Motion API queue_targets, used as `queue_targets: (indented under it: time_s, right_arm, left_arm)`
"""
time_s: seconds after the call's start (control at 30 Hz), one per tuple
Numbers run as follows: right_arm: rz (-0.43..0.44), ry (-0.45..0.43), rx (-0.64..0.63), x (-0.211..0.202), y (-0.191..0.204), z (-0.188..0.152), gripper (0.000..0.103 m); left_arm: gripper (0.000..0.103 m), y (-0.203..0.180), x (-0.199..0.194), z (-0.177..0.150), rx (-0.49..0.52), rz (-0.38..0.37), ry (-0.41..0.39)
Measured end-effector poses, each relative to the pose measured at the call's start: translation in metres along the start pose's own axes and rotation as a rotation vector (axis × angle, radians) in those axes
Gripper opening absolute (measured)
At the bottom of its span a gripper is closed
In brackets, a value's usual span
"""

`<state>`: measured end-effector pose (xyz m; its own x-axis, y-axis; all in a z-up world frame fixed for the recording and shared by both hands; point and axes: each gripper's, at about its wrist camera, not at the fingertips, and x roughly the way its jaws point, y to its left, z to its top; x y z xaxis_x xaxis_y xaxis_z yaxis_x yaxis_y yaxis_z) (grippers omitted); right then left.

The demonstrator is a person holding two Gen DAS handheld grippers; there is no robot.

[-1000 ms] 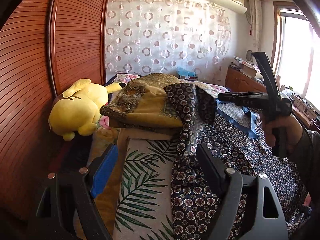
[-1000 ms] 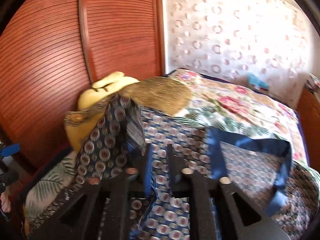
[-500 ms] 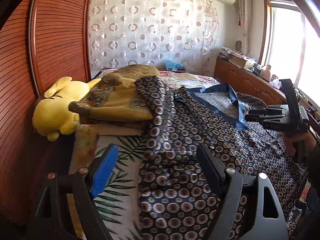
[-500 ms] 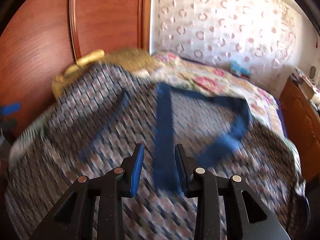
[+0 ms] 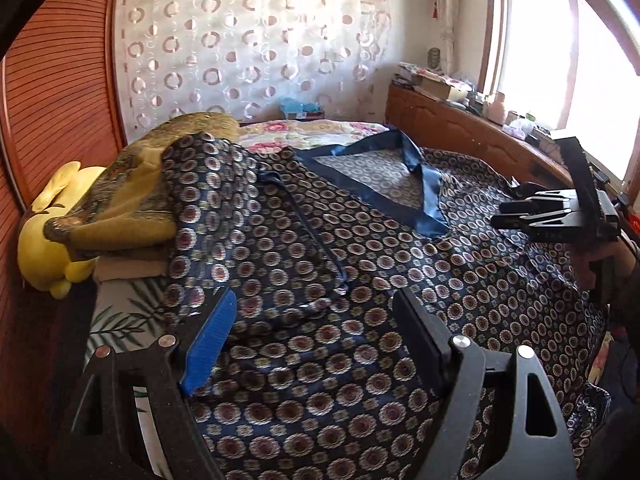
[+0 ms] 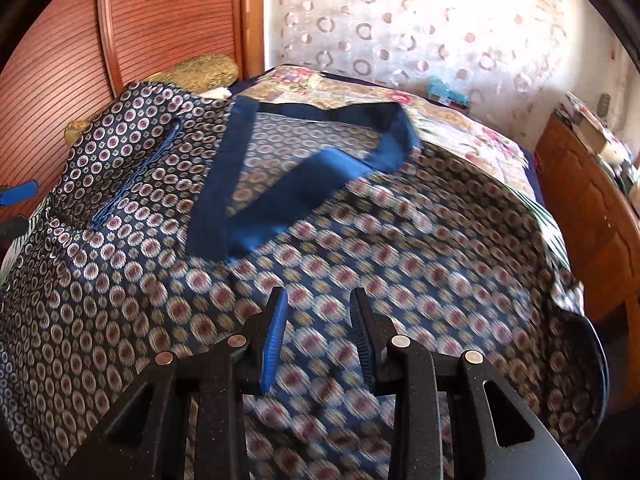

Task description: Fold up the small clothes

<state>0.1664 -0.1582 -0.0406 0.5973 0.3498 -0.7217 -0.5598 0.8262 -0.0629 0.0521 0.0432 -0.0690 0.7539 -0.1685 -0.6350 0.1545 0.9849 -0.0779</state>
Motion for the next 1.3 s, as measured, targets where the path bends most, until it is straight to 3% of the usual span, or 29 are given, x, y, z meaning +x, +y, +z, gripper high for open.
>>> queue_targets:
  time_s: [0.03,0.33,0.47,0.63,0.67,0.8,0.93,1.2,1.23,1.3]
  right_arm:
    - [-0.016,-0.006,0.015,-0.007,-0.008,-0.005,0.054]
    - [-0.207,-0.089,0.118,-0.089,-0.085,-0.052,0.054]
    - [-0.259,-0.072,0.184,-0.102,-0.118,-0.068,0.054]
    - [-0.226,-0.03,0.24,-0.098,-0.143,-0.085,0.053]
    - [-0.219,-0.021,0.243,-0.098,-0.145,-0.088,0.048]
    - [-0.192,-0.008,0.242,-0.099,-0.149,-0.093,0.007]
    - [-0.143,-0.058,0.236,-0.11,-0.151,-0.08,0.004]
    - [-0.059,-0.168,0.185,-0.141,-0.118,-0.044,0.004]
    - [-0.045,-0.176,0.182,-0.14,-0.113,-0.039,0.004]
    - [-0.014,-0.185,0.179,-0.144,-0.105,-0.034,0.004]
  left_arm:
    - [0.081,-0.004,0.004,0.001,0.006,-0.004,0.01]
    - [0.081,-0.022,0.035,0.01,0.055,-0.042,0.1]
    - [0.081,-0.026,0.048,0.013,0.068,-0.036,0.128]
    - [0.081,-0.028,0.062,0.013,0.082,-0.017,0.166]
    - [0.081,-0.028,0.064,0.013,0.083,-0.016,0.173]
    - [0.081,-0.027,0.073,0.012,0.087,-0.011,0.2]
    - [0.081,-0.028,0.075,0.011,0.098,0.0,0.208]
    - [0.097,-0.032,0.082,0.012,0.117,-0.01,0.23]
    - [0.103,-0.032,0.083,0.011,0.12,-0.011,0.239]
    - [0.103,-0.033,0.083,0.011,0.126,-0.009,0.24]
